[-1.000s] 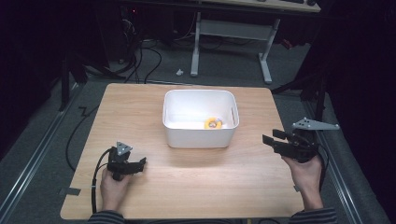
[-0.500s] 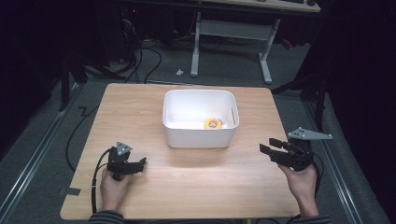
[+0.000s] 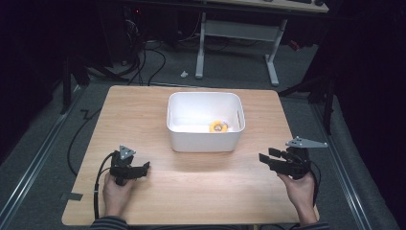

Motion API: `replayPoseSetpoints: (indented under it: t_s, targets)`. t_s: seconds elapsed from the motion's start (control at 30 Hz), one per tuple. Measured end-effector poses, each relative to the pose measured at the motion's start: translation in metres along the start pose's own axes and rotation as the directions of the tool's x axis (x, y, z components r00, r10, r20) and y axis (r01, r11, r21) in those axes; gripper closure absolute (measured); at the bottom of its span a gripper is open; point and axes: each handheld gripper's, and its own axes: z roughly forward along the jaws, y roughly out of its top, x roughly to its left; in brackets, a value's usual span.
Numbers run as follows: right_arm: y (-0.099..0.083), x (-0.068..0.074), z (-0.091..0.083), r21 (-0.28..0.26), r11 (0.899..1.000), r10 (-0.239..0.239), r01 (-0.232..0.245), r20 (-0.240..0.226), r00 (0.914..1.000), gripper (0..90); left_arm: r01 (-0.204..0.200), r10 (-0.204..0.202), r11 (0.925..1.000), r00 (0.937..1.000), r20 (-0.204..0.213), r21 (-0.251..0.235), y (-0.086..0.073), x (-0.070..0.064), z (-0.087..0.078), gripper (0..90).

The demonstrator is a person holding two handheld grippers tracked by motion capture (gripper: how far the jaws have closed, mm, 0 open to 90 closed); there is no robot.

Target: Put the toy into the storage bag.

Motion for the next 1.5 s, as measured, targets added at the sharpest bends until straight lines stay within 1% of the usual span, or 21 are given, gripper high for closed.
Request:
replayPoseSetpoints:
  t_s: [0.17,0.37,0.4,0.5,0.53,0.57,0.6,0.63,0.73,0.77,0.8,0.9,1.0,1.1,1.2,1.3,1.33,1.47,1.5]
  targets:
    - [-0.004,-0.002,0.005,0.006,1.000,0.013,-0.013,-0.004,0.9999,47.7,0.000,0.000,1.0000,1.0000,0.000,0.000,0.000,0.000,0.000,15.6]
    - [-0.007,-0.002,0.012,0.008,1.000,0.018,-0.018,-0.011,0.9998,47.7,0.000,0.000,1.0000,1.0000,0.000,0.000,0.000,0.000,0.000,15.6]
    - [-0.009,-0.001,0.016,0.012,1.000,0.022,-0.022,-0.016,0.9996,47.6,0.000,0.000,1.0000,1.0000,0.000,0.000,0.000,0.000,0.000,15.6]
    - [-0.010,-0.001,0.020,0.022,1.000,0.021,-0.020,-0.018,0.9996,47.4,0.000,0.000,1.0000,1.0000,0.000,0.000,0.000,0.000,0.000,15.6]
    - [-0.012,0.000,0.025,0.026,0.999,0.022,-0.021,-0.020,0.9996,47.4,0.000,0.000,1.0000,1.0000,0.000,0.000,0.000,0.000,0.000,15.6]
    - [-0.012,0.000,0.025,0.026,0.999,0.022,-0.021,-0.020,0.9996,47.4,0.000,0.000,1.0000,1.0000,0.000,0.000,0.000,0.000,0.000,15.6]
    - [-0.013,0.001,0.029,0.033,0.999,0.026,-0.025,-0.025,0.9994,47.3,0.000,0.000,1.0000,1.0000,0.000,0.000,0.000,0.000,0.000,15.6]
    - [-0.013,0.001,0.029,0.033,0.999,0.026,-0.025,-0.025,0.9994,47.3,0.000,0.000,1.0000,1.0000,0.000,0.000,0.000,0.000,0.000,15.6]
    - [-0.017,0.002,0.038,0.046,0.999,0.016,-0.015,-0.028,0.9995,47.3,0.000,0.000,1.0000,1.0000,0.000,0.000,0.000,0.000,0.000,15.7]
    - [-0.017,0.002,0.038,0.046,0.999,0.016,-0.015,-0.028,0.9995,47.3,0.000,0.000,1.0000,1.0000,0.000,0.000,0.000,0.000,0.000,15.6]
    - [-0.019,0.003,0.043,0.061,0.998,0.017,-0.015,-0.024,0.9996,47.3,0.000,0.000,1.0000,1.0000,0.000,0.000,0.000,0.000,0.000,15.6]
    - [-0.020,0.003,0.047,0.069,0.997,0.019,-0.017,-0.025,0.9995,47.2,0.000,0.000,1.0000,1.0000,0.000,0.000,0.000,0.000,0.000,15.6]
    - [-0.024,0.002,0.055,0.086,0.996,0.020,-0.018,-0.031,0.9993,46.7,0.000,0.000,1.0000,1.0000,0.000,0.000,0.000,0.000,0.000,15.6]
    - [-0.025,0.003,0.059,0.091,0.996,0.014,-0.012,-0.027,0.9995,46.5,0.000,0.000,1.0000,1.0000,0.000,0.000,0.000,0.000,0.000,15.6]
    - [-0.028,0.003,0.067,0.106,0.994,0.009,-0.007,-0.027,0.9996,46.0,0.000,0.000,1.0000,1.0000,0.000,0.000,0.000,0.000,0.000,15.6]
    - [-0.030,0.003,0.072,0.108,0.994,0.016,-0.012,-0.031,0.9994,45.8,0.000,0.000,1.0000,1.0000,0.000,0.000,0.000,0.000,0.000,15.6]
    - [-0.032,0.004,0.076,0.112,0.994,0.014,-0.011,-0.028,0.9995,45.4,0.000,0.000,1.0000,1.0000,0.000,0.000,0.000,0.000,0.000,15.6]
    - [-0.033,0.006,0.082,0.117,0.993,0.001,0.001,-0.016,0.9999,45.1,0.000,0.000,1.0000,1.0000,0.000,0.000,0.000,0.000,0.000,15.6]
    - [-0.034,0.007,0.086,0.118,0.993,-0.001,0.003,-0.015,0.9999,44.5,0.000,0.000,1.0000,1.0000,0.000,0.000,0.000,0.000,0.000,15.6]
